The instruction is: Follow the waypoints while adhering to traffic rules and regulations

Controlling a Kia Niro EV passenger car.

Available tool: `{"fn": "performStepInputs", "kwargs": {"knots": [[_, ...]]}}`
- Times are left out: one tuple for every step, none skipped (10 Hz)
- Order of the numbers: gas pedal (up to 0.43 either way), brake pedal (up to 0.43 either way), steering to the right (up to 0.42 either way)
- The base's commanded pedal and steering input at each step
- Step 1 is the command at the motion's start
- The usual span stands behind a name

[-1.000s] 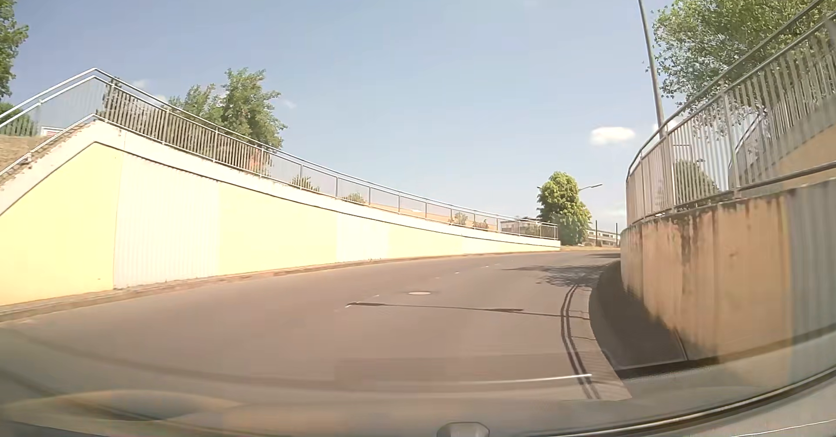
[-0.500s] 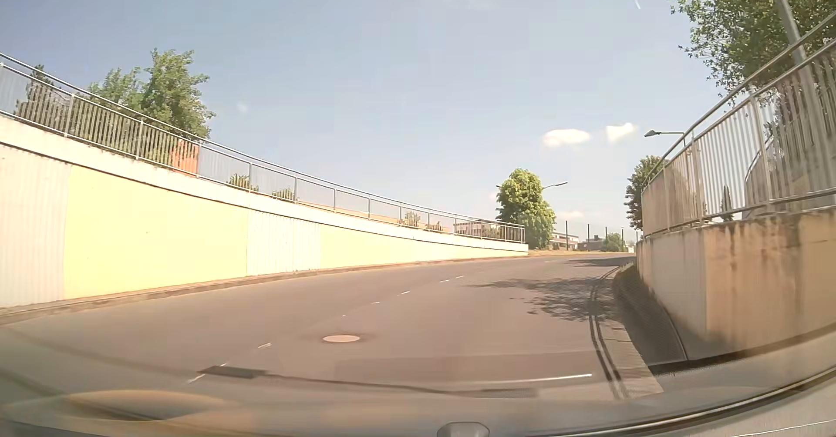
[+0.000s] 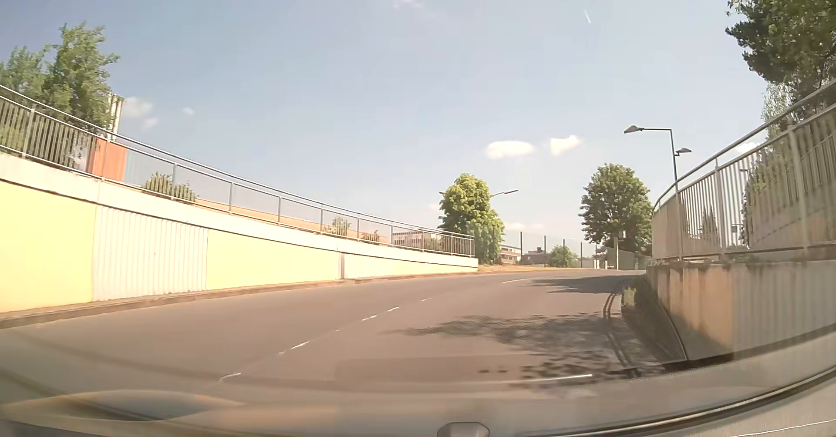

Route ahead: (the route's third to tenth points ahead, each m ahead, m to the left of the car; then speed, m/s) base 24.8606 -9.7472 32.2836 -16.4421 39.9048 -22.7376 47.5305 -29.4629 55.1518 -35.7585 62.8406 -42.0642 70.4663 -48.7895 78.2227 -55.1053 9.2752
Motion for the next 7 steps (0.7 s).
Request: {"fn": "performStepInputs", "kwargs": {"knots": [[0.240,0.000,0.128],[0.240,0.000,0.133],[0.240,0.000,0.137],[0.240,0.000,0.138],[0.240,0.000,0.138],[0.240,0.000,0.138],[0.240,0.000,0.138]]}}
